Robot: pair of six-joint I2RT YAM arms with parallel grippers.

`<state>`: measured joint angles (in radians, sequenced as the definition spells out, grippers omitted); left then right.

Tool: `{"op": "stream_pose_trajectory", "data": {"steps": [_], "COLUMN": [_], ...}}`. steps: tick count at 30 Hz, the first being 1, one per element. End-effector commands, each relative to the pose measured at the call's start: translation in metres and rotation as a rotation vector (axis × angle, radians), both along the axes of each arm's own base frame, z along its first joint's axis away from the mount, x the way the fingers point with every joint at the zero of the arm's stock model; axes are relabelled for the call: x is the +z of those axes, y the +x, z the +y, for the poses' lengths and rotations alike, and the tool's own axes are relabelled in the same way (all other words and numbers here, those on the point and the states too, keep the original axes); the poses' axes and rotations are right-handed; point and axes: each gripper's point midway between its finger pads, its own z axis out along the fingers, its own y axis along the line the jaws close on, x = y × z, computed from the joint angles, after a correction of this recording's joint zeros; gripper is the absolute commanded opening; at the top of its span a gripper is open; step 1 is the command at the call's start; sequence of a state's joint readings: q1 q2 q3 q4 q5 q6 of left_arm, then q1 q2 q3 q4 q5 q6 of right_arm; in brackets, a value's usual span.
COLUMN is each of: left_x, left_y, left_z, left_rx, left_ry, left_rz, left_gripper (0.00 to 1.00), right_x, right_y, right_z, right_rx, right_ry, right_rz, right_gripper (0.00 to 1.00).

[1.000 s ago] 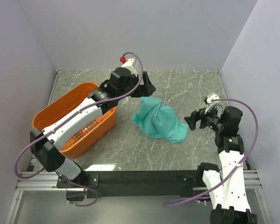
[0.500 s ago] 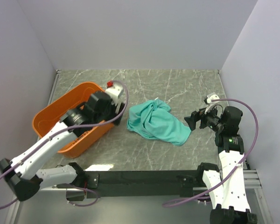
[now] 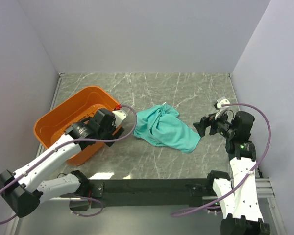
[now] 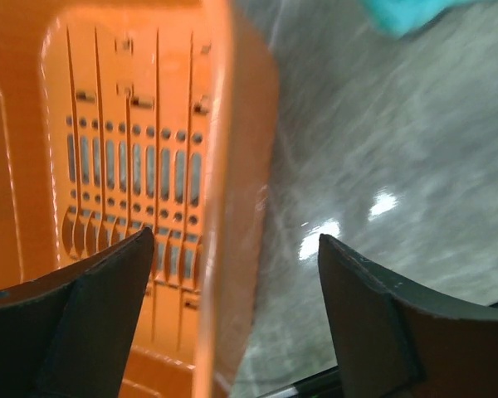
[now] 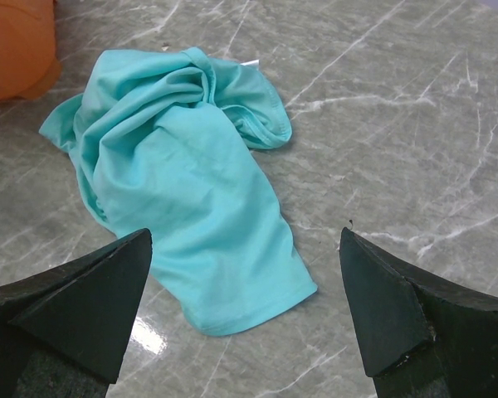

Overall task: Fold and stack the t-shirts
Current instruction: Flatten the tshirt out

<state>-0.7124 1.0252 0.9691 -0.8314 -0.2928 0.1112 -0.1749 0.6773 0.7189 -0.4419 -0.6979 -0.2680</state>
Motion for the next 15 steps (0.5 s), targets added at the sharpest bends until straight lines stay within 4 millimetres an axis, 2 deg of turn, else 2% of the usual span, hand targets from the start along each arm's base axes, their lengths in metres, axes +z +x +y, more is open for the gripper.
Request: {"op": "stream_pose_trajectory", "data": {"steps": [1,5,8,9,11,13,14,15], "left_x": [-0.011,-0.020,-0.026,-0.028,-0.030,-0.028,-0.024,-0.021], "left_y": [0.011,0.021,0.027,0.029,0.030,0.034,0.039,0.045], "left_z": [0.012,0.024,0.029,0.031,0.032,0.031,0.033,0.039], "left_rx": [-0.029,-0.007,0.018,0.028,0.032,0.025,0.035,0.056], "left_ry": [0.036,0.054,0.077,0.084,0.091,0.087,0.097,0.107], "left_rz": [0.025,0.047,0.056,0.054,0.049,0.027,0.004,-0.019], "left_gripper": [0.83,0.73,0.28,0.19,0.20,0.17,0.11,0.01], "right_x": [0.012,0.013,0.014,0.014,0.015,0.014,0.014,0.015], "right_y": [0.003,0.002,0.002,0.002,0.002,0.002,0.001,0.001], "right_z": [-0.002,-0.001,-0.001,-0.001,-0.001,-0.001,0.000,0.000], "right_rx": [0.001,0.006,0.006,0.007,0.005,0.007,0.009,0.012], "right_ry": [-0.014,-0.009,-0.010,-0.011,-0.012,-0.009,-0.009,-0.008], "right_rz": [-0.045,-0.046,-0.049,-0.051,-0.052,-0.049,-0.050,-0.051], "right_gripper": [1.00,1.00,1.00,1.00,1.00,1.00,1.00,1.00]}}
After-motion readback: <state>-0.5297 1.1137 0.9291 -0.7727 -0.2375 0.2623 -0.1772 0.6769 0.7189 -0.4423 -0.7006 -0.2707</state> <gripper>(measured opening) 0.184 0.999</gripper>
